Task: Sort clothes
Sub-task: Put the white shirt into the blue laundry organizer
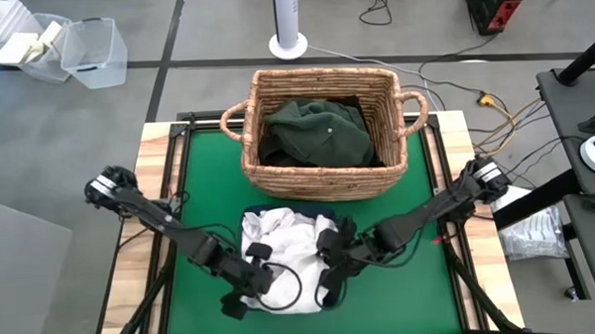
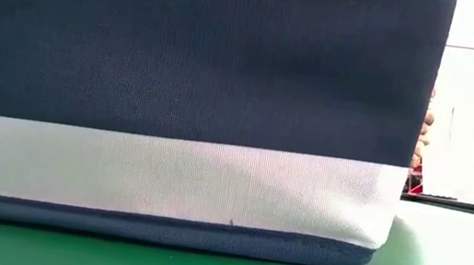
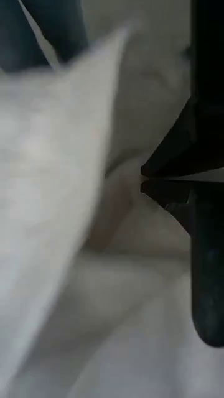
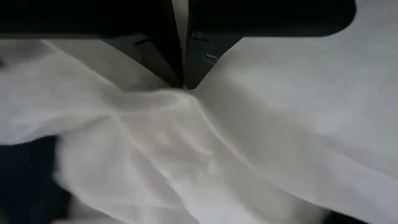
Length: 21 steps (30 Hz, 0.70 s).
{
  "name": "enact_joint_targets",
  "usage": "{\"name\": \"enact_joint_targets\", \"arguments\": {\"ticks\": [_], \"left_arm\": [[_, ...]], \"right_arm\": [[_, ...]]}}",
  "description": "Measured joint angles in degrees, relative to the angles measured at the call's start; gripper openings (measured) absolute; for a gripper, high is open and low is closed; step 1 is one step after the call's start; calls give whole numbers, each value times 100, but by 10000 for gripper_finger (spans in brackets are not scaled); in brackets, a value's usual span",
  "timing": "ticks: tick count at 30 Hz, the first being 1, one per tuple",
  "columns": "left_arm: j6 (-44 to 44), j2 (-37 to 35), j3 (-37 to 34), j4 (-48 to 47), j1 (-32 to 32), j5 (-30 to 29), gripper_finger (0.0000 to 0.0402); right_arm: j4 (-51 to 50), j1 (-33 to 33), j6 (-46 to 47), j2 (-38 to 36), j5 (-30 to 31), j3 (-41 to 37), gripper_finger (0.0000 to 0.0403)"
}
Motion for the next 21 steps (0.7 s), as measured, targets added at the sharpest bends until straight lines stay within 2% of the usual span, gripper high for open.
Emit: {"name": "enact_joint_targets", "arguments": {"ticks": [6,11,21], "left_arm": [[-258,263,-456,502,29,-32,0],[-776,248,-892,995,52,-429,0],[-988,218,-1096,1578,325,-932,0]], "right_arm": [[-903,-165,162,28,406,0,12],[-955,-359,-204,15,659,0,12],[-1023,-508,-480,-359,731,38,12]]}}
